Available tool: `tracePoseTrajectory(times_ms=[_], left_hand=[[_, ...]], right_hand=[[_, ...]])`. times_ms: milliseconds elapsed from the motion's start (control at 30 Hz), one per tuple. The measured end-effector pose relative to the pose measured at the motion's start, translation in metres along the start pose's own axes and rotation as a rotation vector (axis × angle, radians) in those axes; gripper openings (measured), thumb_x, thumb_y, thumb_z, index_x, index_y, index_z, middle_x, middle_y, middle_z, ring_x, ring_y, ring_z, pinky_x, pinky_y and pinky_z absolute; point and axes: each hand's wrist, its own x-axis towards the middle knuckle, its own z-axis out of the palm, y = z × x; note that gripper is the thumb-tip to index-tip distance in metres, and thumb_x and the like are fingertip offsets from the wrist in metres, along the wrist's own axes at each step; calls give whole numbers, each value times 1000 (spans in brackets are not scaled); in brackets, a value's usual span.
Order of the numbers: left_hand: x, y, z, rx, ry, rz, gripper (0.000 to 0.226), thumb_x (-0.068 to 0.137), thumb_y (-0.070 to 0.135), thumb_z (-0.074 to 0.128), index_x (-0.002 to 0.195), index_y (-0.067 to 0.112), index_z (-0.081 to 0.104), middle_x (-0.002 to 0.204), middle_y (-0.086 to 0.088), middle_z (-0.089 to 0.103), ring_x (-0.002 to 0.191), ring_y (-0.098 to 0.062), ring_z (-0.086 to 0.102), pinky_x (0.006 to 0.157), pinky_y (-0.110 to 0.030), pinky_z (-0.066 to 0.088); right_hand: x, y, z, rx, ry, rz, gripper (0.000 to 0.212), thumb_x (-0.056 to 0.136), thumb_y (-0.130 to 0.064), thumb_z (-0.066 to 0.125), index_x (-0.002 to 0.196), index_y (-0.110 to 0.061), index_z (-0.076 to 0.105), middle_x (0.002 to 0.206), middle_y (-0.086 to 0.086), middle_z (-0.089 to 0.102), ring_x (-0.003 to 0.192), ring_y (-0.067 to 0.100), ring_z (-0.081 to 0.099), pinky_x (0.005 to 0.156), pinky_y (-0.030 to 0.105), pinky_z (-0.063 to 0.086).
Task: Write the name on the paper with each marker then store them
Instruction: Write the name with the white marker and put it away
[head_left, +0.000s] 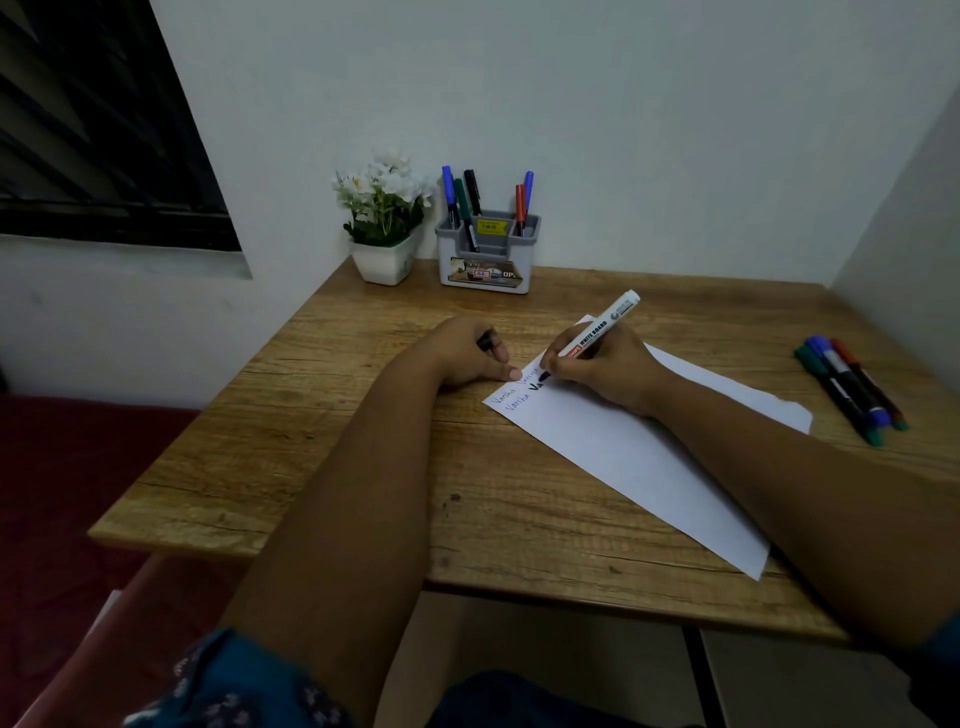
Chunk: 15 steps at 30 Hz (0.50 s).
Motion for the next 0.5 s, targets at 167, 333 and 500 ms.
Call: tracePoseTrajectory(times_ms=[167, 333, 500], left_hand=[[-1, 0, 0, -21, 2, 2, 30, 69, 32, 84, 88, 18, 66, 83, 8, 59, 78, -9, 53, 64, -27, 40], [-1, 0, 0, -20, 2, 0, 30, 70, 32, 84, 89, 17, 66, 84, 7, 59, 79, -9, 53, 63, -26, 39], [-2, 1, 0, -20, -3, 1, 30, 70, 31, 84, 90, 16, 66, 82, 7, 58, 77, -9, 52, 62, -26, 39]], right_hand=[[1, 1, 0, -28, -14, 7, 5, 79, -12, 74, 81, -16, 76, 85, -6, 74, 79, -1, 67, 66, 9, 49], [1, 2, 0, 18, 54, 13, 9, 81, -14, 73, 76, -21, 76, 77, -12, 74, 76, 1, 68, 65, 11, 51], [1, 1, 0, -42, 21, 6, 6, 80, -15, 73, 78, -20, 75, 80, -12, 73, 74, -6, 66, 61, 4, 45]])
